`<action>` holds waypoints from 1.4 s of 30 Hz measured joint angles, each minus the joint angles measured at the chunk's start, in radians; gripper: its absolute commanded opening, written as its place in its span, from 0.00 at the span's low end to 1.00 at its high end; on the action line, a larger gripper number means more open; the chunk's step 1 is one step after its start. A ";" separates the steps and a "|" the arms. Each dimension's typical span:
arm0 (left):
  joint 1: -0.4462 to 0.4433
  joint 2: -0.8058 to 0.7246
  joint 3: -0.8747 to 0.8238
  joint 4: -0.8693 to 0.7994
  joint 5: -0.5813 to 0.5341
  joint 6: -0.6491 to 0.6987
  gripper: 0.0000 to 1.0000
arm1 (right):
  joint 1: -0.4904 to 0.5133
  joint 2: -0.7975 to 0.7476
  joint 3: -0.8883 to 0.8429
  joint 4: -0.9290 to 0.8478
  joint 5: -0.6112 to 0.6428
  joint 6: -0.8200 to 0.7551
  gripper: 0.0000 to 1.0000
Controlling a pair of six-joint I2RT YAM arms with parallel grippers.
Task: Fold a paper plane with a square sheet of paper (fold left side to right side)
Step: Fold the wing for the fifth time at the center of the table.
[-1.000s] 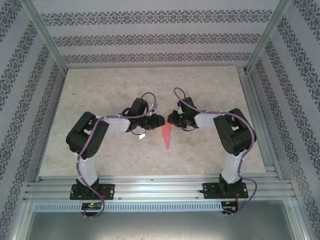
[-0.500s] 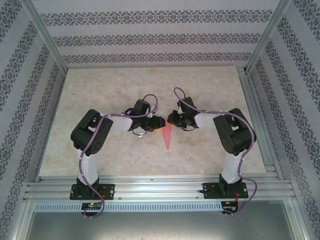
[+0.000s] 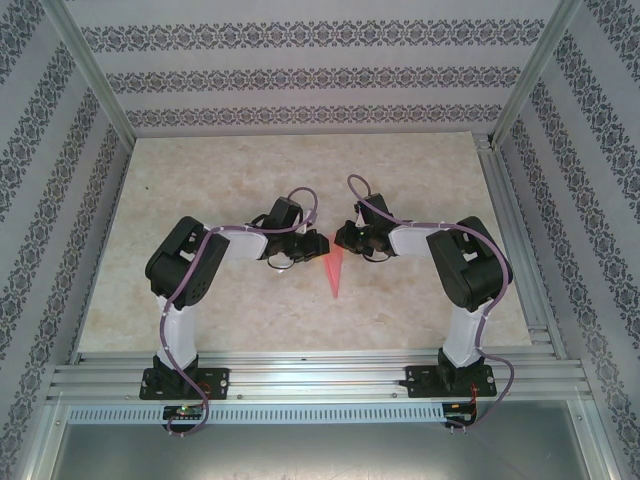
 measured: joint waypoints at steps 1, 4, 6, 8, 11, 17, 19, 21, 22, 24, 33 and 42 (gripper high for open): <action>-0.001 0.002 0.000 0.000 0.000 0.000 0.15 | 0.000 0.000 0.000 0.000 0.000 0.000 0.15; -0.004 0.003 0.000 0.000 0.000 0.002 0.09 | 0.000 -0.013 0.000 -0.014 -0.003 0.000 0.17; -0.004 0.003 0.000 0.000 0.003 0.003 0.07 | 0.000 -0.042 -0.001 -0.040 -0.003 -0.001 0.19; -0.004 0.003 0.000 0.000 0.003 0.003 0.06 | -0.002 -0.092 -0.007 -0.066 -0.001 -0.002 0.19; -0.004 0.003 -0.002 0.000 0.003 0.003 0.05 | -0.002 -0.202 -0.034 -0.089 0.001 -0.002 0.17; -0.004 0.003 -0.018 0.001 0.003 0.003 0.04 | 0.046 -0.394 -0.172 -0.078 0.003 0.035 0.14; -0.005 0.003 -0.026 0.005 0.001 0.003 0.03 | 0.088 -0.407 -0.228 -0.067 0.007 0.069 0.14; -0.005 0.003 -0.028 0.008 0.000 0.003 0.03 | 0.134 -0.404 -0.274 -0.065 0.011 0.102 0.14; -0.005 0.003 -0.029 0.010 -0.001 0.003 0.03 | 0.153 -0.401 -0.288 -0.066 0.014 0.114 0.14; -0.005 0.003 -0.030 0.013 -0.001 0.002 0.03 | 0.183 -0.389 -0.303 -0.057 0.019 0.136 0.14; -0.005 0.003 -0.030 0.012 -0.005 0.003 0.01 | 0.216 -0.293 -0.306 0.007 0.023 0.184 0.14; -0.008 0.003 -0.030 0.011 -0.015 0.003 0.00 | 0.226 -0.259 -0.306 0.012 0.023 0.188 0.13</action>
